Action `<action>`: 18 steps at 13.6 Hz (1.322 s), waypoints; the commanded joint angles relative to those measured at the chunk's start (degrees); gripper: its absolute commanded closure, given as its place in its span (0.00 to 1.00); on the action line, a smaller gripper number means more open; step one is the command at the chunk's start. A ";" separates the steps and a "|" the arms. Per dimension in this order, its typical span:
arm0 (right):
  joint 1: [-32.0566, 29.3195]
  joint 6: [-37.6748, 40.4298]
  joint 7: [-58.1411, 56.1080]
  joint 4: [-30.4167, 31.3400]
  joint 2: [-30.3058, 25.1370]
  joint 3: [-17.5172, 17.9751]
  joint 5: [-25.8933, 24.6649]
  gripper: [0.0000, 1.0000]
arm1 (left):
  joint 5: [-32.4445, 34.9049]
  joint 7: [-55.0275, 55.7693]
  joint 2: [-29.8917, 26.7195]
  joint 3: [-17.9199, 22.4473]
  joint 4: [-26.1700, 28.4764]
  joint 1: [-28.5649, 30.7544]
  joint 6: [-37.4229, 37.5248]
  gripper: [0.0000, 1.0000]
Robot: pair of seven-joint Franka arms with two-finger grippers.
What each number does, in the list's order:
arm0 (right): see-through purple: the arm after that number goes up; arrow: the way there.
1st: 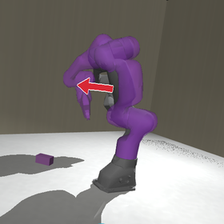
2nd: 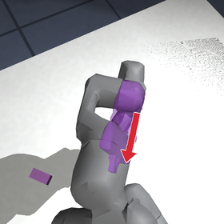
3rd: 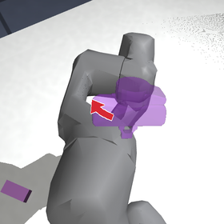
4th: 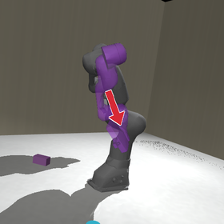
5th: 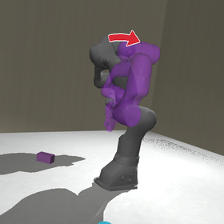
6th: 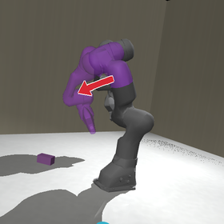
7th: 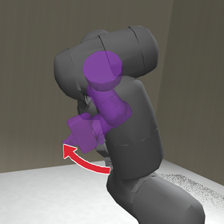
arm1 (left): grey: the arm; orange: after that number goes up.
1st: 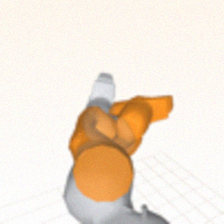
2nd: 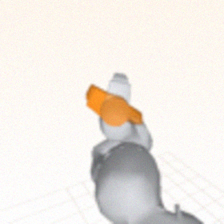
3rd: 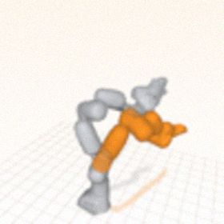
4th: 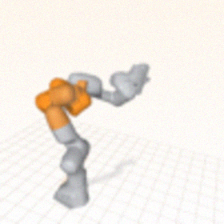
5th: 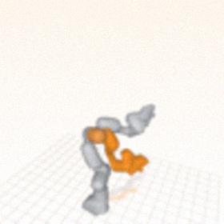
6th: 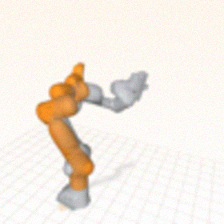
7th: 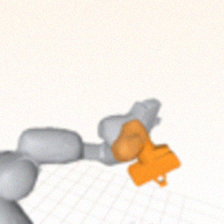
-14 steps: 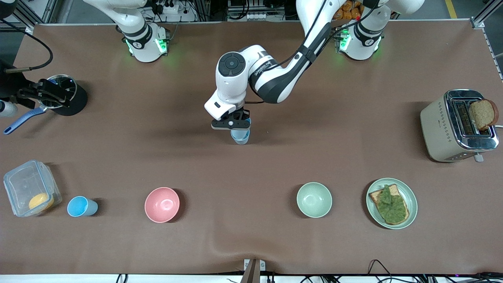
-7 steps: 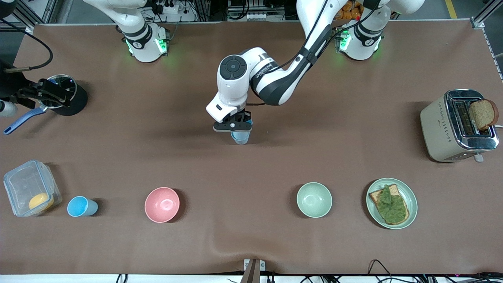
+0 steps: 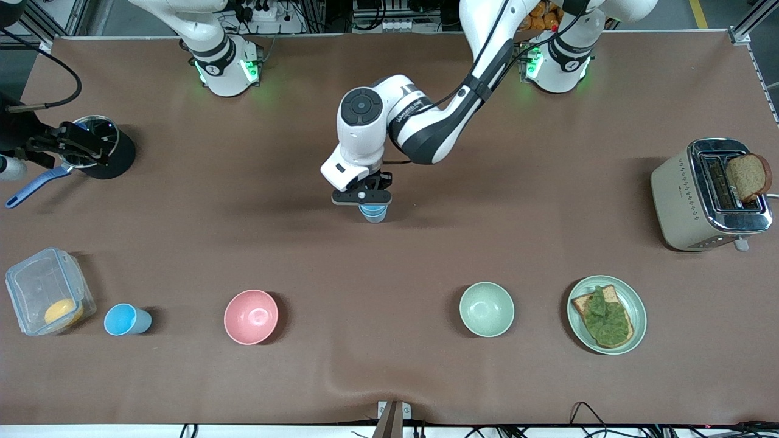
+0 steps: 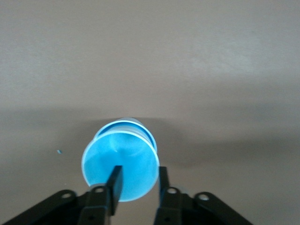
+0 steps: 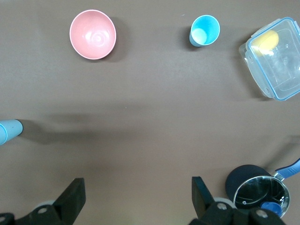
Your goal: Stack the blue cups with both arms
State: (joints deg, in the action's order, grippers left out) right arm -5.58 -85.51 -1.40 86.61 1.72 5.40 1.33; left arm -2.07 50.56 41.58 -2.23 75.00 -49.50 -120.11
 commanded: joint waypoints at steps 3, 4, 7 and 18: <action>0.13 0.96 -0.09 -1.27 0.56 -0.13 0.78 0.00 | -0.48 -4.75 -4.56 0.21 -0.48 4.58 4.70 0.23; 0.13 0.96 -0.09 -1.27 0.47 -0.13 0.78 0.00 | -0.48 -5.73 -6.05 -0.14 0.31 5.90 6.62 0.03; 0.13 0.96 -0.09 -1.18 0.56 -0.13 0.78 0.00 | -0.48 -5.91 -13.08 -0.15 0.85 9.32 16.71 0.00; 0.13 0.96 0.00 -1.18 0.56 -0.22 0.78 0.00 | -0.04 -28.50 -47.19 -4.89 21.50 36.47 37.04 0.00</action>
State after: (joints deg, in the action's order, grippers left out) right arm -5.58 -85.41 -1.40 86.60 1.80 5.39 1.35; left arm -2.05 23.66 -1.10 -5.75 92.69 -17.56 -84.65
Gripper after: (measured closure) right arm 0.000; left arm 0.000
